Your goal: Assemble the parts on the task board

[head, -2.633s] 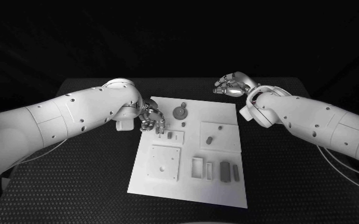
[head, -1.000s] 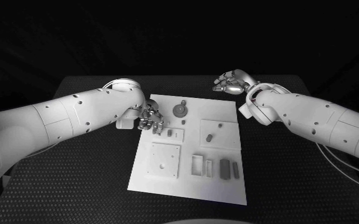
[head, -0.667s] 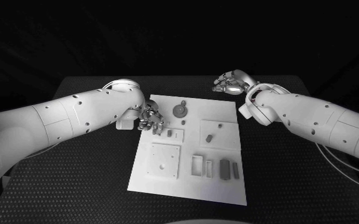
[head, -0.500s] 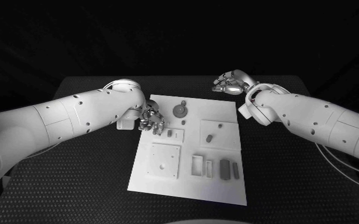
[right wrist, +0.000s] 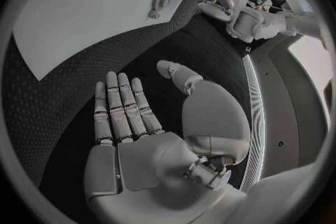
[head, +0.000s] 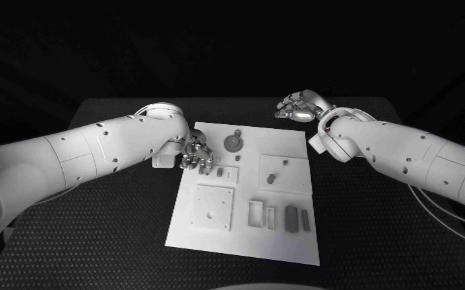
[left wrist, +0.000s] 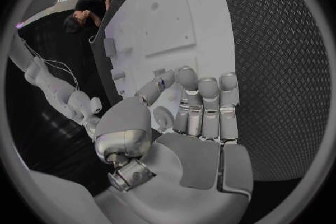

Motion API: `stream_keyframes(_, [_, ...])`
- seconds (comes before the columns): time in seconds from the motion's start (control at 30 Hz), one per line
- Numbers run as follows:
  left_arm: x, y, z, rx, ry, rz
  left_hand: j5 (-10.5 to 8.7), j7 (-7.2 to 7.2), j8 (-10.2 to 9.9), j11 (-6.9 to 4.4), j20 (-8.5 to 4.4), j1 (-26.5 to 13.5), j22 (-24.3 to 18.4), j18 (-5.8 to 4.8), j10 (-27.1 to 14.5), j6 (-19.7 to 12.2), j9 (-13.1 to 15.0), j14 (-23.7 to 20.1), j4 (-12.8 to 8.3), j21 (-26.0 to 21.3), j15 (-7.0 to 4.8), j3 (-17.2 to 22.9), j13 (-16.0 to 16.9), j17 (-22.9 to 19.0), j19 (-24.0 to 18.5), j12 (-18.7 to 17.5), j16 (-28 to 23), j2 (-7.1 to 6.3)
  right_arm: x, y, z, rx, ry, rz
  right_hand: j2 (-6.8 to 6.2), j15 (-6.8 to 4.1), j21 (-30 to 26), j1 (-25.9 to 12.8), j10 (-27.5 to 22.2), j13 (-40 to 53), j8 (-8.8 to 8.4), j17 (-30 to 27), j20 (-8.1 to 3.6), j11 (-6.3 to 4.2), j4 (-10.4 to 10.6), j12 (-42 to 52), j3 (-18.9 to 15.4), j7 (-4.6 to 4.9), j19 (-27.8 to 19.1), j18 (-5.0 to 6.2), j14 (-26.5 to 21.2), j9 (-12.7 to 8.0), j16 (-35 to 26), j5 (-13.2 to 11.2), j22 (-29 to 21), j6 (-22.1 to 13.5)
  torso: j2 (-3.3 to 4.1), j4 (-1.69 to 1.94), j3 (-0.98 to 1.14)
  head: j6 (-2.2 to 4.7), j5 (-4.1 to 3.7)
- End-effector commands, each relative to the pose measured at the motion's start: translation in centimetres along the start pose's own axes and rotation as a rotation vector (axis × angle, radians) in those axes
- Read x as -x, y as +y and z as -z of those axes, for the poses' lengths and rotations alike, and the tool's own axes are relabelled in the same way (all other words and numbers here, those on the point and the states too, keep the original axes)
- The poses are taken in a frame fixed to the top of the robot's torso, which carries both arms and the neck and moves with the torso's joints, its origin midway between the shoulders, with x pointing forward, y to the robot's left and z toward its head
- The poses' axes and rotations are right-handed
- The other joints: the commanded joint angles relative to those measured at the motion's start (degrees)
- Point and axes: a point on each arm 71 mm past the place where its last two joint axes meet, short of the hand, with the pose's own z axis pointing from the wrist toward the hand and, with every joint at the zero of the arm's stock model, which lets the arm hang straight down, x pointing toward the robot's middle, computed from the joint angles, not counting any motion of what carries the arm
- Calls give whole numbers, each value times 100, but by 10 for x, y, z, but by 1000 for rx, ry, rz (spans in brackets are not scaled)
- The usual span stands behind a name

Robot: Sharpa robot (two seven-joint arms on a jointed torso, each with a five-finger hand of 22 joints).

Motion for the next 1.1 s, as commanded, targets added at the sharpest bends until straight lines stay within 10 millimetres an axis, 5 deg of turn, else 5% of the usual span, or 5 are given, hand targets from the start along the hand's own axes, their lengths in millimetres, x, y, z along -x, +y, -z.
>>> stream_keyframes(0.03, [-1, -2, 0, -5, 9, -1, 17, -343, 16, -250, -697, 21, 118, 73, 225, 380, 13, 215, 140, 38, -247, 408, -7, -9, 52, 30, 36, 57, -1, 1, 0, 9, 13, 1, 20, 36, -21, 21, 39, 3, 34, -5, -3, 21, -20, -24, -3, 186, -53, -117, -6, -9, -10, 36, 10, -45, 1, 3, -1, 5, -3])
stream_keyframes(1.1, [-4, 3, -2, 25, 19, -25, 34, -350, 17, -256, -702, 27, 119, 82, 237, 387, 45, 231, 141, 56, -254, 420, -16, -18, 68, 40, 47, 53, -1, 1, 0, 9, 13, 1, 24, 35, -21, 20, 42, 3, 35, -8, -4, 20, -25, -29, -4, 186, -55, -118, -6, -10, -9, 38, 14, -45, 2, 5, 0, -1, -17])
